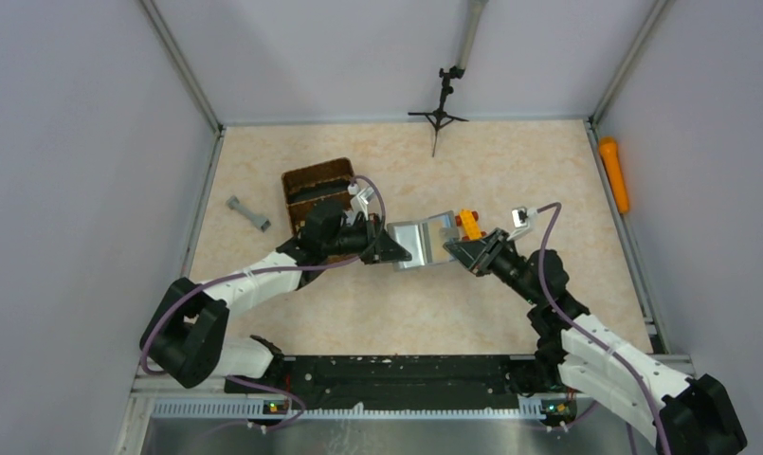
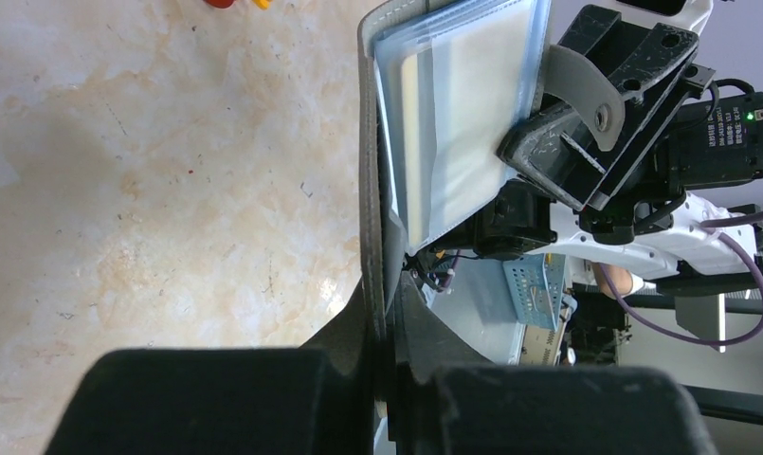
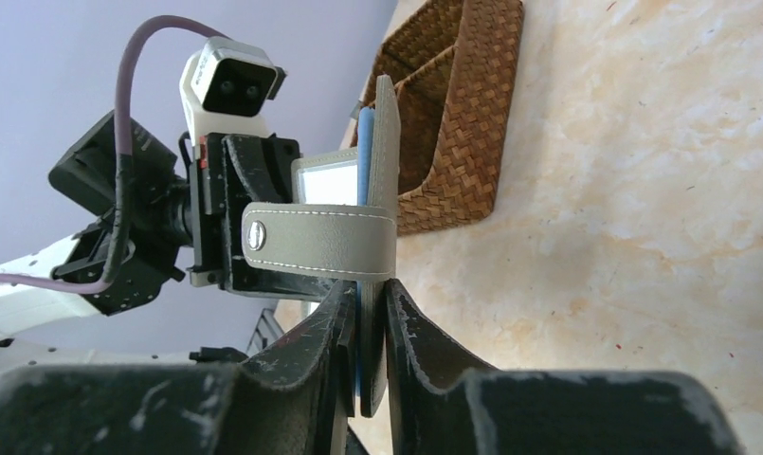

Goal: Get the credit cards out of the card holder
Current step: Remove the credit card from the card holder.

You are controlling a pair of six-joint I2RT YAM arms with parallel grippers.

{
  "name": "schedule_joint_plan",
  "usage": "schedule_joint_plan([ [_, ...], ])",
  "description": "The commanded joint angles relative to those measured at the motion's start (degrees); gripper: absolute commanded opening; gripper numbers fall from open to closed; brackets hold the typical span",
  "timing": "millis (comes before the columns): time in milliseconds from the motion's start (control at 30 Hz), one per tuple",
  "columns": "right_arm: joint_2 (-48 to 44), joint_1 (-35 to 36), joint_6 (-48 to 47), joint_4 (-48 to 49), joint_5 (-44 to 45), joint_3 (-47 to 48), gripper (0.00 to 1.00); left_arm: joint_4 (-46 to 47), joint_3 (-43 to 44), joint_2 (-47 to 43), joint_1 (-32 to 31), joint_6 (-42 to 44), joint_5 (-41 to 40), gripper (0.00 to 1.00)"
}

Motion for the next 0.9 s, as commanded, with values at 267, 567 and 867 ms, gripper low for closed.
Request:
schedule_joint_plan([
  [267,-0.09,0.27,2.11,6.88,-1.76,-0.34,0.19,1.94,-0.44,-2.37,-0.11,0.78,1.36,0.00],
  [567,0.47,0.27,2.29,7.19,-2.48,-0.27,0.22,2.69,-0.67,-2.87,-0.11,0.26,1.49,0.00],
  [867,5.45,0.27,0.69,4.60,-4.48,2.33,0.06,3.24,-0.79,-3.33,-0.08,0.35,2.01,0.00],
])
